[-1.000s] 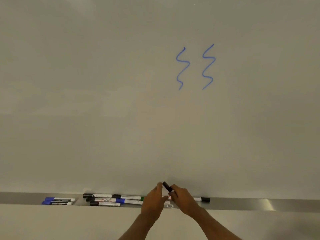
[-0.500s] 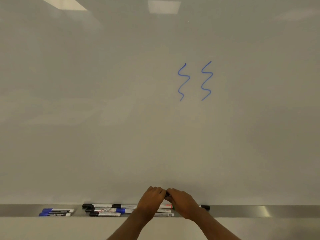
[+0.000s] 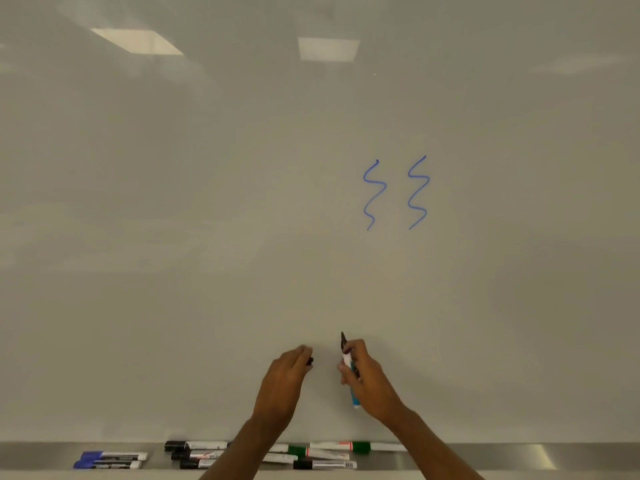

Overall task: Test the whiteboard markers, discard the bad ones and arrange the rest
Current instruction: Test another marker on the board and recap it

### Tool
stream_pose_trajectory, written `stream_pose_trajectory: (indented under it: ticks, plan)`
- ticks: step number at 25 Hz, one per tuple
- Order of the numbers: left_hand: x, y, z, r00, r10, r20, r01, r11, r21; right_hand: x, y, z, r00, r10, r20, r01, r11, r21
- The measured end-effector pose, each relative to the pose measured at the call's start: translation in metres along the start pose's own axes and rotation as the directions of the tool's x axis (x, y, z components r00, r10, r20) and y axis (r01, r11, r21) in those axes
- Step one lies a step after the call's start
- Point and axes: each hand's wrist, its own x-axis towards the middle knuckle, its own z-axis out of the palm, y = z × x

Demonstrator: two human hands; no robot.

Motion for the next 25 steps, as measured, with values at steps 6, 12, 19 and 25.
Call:
stream_pose_trajectory:
  ticks: [6,12,19,25]
  plan:
    - [0.079,-0.024,-0.066,0.953,0.139,-0.269,-0.138,0.99,0.022,0.076,-0.095,-0.036,0.907,-0.22,-0.358,0.275,0.955,0.112]
    - [0.167,-0.046,-0.15,0.876,0.298,-0.378,-0.172,0.927,0.334,0.125,-0.156,-0.067,0.772,-0.315,-0.552,0.426,0.901,0.081]
    - [0.218,-0.068,-0.176,0.823,0.401,-0.402,-0.218,0.877,0.428,0.161,-0.182,-0.067,0.653,-0.425,-0.627,0.526,0.85,-0.028]
    - [0.222,-0.078,-0.162,0.806,0.384,-0.45,-0.156,0.872,0.464,0.192,-0.187,-0.07,0.577,-0.451,-0.681,0.469,0.866,-0.176]
